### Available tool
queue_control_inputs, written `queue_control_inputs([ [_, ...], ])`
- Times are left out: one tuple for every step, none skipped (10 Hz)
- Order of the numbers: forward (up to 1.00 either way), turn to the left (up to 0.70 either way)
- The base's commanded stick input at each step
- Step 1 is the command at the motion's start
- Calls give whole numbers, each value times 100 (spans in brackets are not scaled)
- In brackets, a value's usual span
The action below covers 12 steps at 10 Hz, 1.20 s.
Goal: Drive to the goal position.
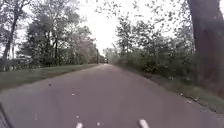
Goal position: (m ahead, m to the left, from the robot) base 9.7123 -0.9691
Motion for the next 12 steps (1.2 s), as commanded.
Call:
queue_control_inputs([
  [70, 0],
  [70, 0],
  [70, 0],
  [70, 0],
  [70, 0],
  [70, 0],
  [70, 0],
  [70, 0],
  [70, 0],
  [70, 0],
  [70, 0],
  [70, 0],
])
